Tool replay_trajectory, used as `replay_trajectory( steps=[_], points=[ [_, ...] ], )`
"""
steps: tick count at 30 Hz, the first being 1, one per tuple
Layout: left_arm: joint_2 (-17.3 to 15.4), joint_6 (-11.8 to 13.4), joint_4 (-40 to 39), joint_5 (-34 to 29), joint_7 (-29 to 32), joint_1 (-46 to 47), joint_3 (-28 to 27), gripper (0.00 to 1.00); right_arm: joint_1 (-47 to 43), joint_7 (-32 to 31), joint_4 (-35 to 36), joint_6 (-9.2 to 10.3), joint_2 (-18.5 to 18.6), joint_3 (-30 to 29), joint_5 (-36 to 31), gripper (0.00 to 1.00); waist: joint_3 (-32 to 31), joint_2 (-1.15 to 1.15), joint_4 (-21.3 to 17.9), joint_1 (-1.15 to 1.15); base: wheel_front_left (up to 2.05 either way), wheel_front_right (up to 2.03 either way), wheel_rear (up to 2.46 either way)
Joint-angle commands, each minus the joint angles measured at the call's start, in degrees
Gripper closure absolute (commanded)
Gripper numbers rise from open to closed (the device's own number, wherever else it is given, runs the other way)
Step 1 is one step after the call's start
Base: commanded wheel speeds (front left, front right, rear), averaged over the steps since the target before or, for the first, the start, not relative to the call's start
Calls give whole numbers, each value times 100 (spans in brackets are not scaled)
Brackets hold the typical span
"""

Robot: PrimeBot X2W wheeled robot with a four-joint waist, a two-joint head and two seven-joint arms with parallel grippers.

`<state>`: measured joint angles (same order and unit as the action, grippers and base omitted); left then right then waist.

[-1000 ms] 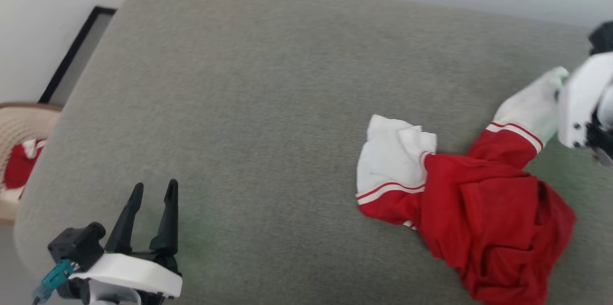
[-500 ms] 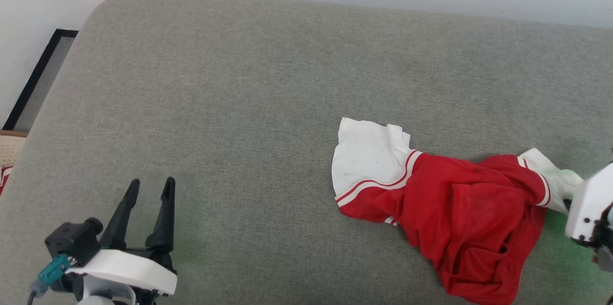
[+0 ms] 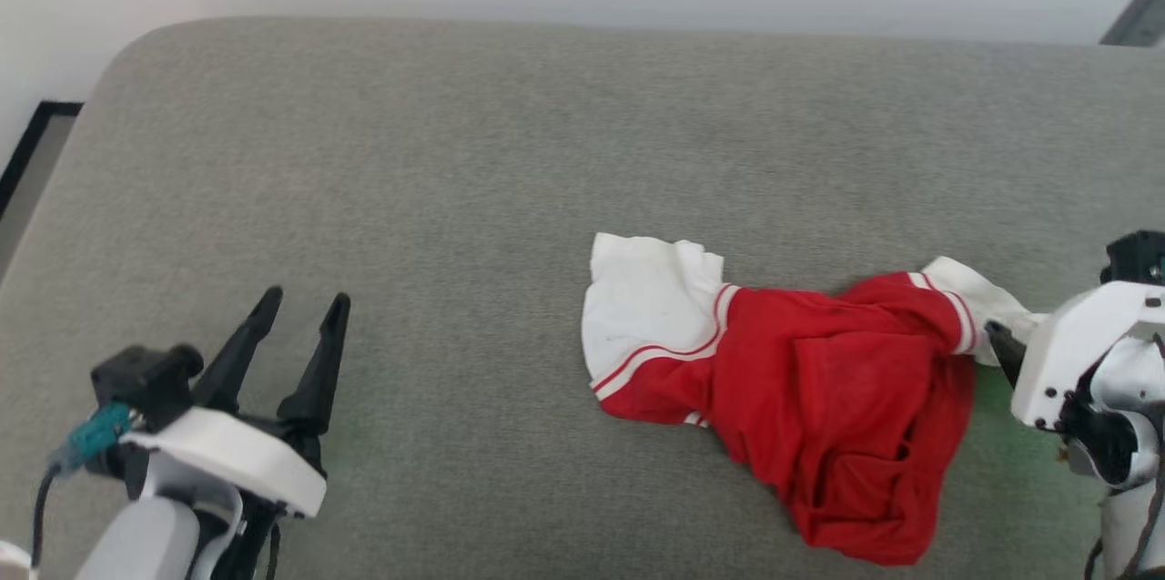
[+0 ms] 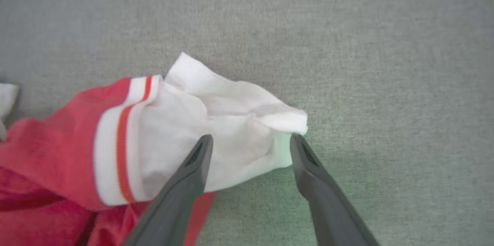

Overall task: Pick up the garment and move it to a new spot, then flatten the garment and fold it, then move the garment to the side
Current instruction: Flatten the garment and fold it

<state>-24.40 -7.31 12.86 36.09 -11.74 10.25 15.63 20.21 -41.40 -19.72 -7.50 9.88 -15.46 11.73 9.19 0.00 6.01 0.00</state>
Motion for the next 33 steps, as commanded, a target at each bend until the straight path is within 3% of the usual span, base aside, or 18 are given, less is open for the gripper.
replay_trajectory(
  steps=[1,7,17,27,33],
  points=[
    [-53,-15,-28,76,58,110,40,0,-34,86,71,2,-47,15,61,0,-39,0,-100,0,0,0,0],
    [-425,-15,-202,361,673,608,486,0,-225,778,684,2,-226,249,69,0,-112,0,-437,0,0,0,0],
    [-989,-15,-254,1067,2378,1796,1411,0,-559,2390,1555,1,-606,927,-200,0,-78,0,-1278,0,0,0,0],
    [-1192,-15,351,1518,3710,2733,2097,0,-783,3937,1637,1,-702,1346,-322,0,216,0,-1921,0,0,0,0],
    [-1294,-11,963,1707,4473,2987,2402,0,-853,4410,1463,1,-704,1468,20,0,449,0,-2212,0,0,0,0]
  ],
)
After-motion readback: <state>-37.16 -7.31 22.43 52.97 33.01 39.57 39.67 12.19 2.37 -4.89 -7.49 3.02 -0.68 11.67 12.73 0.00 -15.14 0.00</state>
